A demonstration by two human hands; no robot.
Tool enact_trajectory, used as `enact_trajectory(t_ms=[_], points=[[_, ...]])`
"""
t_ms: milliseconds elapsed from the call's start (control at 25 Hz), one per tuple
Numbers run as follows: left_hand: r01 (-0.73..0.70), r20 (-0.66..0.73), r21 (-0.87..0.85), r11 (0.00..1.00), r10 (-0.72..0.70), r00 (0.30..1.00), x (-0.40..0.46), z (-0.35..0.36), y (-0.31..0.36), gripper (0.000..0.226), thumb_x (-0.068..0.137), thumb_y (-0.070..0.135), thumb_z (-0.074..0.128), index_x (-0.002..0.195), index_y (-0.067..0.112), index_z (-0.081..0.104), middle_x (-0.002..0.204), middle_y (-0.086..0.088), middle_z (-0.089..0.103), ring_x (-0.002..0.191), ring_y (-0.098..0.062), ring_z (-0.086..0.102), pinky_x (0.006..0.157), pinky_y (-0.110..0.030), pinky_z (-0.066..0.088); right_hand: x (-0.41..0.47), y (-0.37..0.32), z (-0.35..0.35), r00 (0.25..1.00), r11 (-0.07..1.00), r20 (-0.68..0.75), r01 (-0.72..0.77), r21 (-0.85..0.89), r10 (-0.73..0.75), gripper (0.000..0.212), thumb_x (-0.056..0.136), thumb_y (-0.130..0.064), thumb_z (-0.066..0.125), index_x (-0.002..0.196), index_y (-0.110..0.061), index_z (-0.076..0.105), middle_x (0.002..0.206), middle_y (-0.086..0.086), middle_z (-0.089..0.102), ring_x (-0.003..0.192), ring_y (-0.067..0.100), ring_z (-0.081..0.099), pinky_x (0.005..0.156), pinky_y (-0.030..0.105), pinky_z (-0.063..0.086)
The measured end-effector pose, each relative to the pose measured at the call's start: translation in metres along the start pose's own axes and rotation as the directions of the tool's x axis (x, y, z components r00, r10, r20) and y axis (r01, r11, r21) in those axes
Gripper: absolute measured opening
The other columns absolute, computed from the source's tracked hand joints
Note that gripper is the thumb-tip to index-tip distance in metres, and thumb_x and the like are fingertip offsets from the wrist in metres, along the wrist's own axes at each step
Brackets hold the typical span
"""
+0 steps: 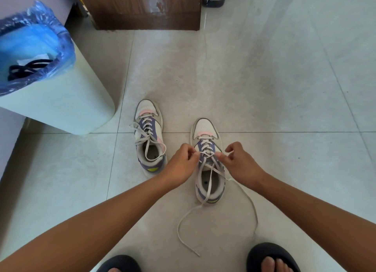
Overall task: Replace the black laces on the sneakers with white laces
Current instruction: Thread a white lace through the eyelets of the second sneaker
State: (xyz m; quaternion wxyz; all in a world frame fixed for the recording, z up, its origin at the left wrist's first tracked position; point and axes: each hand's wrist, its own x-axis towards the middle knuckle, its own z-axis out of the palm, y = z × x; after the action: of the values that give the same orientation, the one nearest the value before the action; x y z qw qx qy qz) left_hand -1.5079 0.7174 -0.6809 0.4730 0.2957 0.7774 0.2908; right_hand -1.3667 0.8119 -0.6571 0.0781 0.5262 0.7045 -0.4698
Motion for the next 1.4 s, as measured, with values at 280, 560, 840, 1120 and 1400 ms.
enact_trajectory(t_ms=[280,560,840,1120,1400], points=[[-0.469,0.322,0.448,0.761,0.352,0.879,0.010,0.000,-0.006,0.097,0.080,0.039,0.070,0.151,0.027,0.005,0.159,0.000,0.005,0.146,-0.011,-0.002,0.118,-0.038,0.010,-0.027,-0.009,0.023,0.980,0.847,0.170,0.006,-0.531,0.100,0.029,0.095,-0.026,0.045,0.111,-0.004,0.054,0.113,0.015,0.061,0.101,0.030,0.059,0.069,0.026,0.037],[-0.457,0.297,0.499,0.737,0.350,0.889,0.031,0.002,-0.017,0.090,0.077,0.044,0.070,0.148,0.034,0.017,0.158,0.007,0.011,0.145,-0.004,0.003,0.110,-0.040,0.027,-0.069,-0.031,-0.001,0.904,0.968,0.402,0.214,-0.129,-0.146,0.030,0.101,-0.022,0.037,0.078,-0.016,0.055,0.069,-0.005,0.054,0.064,0.008,0.053,0.057,0.022,0.041],[-0.473,0.273,0.593,0.651,0.390,0.879,0.031,0.008,-0.021,0.088,0.076,0.057,0.064,0.147,0.037,0.015,0.157,0.011,0.014,0.144,-0.003,0.003,0.110,-0.040,0.025,-0.080,-0.016,-0.002,0.903,0.986,0.400,0.116,0.117,-0.154,0.033,0.100,-0.024,0.040,0.070,-0.015,0.051,0.048,-0.010,0.043,0.040,0.000,0.040,0.046,0.011,0.033],[-0.608,0.242,0.274,0.745,0.558,0.794,0.025,-0.001,-0.001,0.041,0.083,0.040,0.053,0.108,0.011,0.069,0.123,-0.009,0.062,0.121,-0.017,0.049,0.101,-0.036,0.039,-0.051,-0.050,-0.035,0.883,0.893,0.349,0.149,0.424,-0.313,0.032,0.099,-0.018,0.040,0.078,-0.011,0.063,0.066,0.002,0.065,0.060,0.010,0.058,0.062,0.021,0.048],[-0.062,0.038,-0.391,0.918,0.083,0.996,0.015,-0.016,0.042,0.026,0.095,0.023,0.053,0.095,0.002,0.068,0.074,-0.006,0.061,0.064,-0.016,0.056,0.070,-0.032,0.048,0.007,-0.019,-0.026,0.990,0.972,-0.108,0.110,0.206,-0.089,0.017,0.094,-0.012,0.050,0.103,-0.011,0.064,0.098,-0.001,0.061,0.090,0.011,0.053,0.081,0.018,0.044]])
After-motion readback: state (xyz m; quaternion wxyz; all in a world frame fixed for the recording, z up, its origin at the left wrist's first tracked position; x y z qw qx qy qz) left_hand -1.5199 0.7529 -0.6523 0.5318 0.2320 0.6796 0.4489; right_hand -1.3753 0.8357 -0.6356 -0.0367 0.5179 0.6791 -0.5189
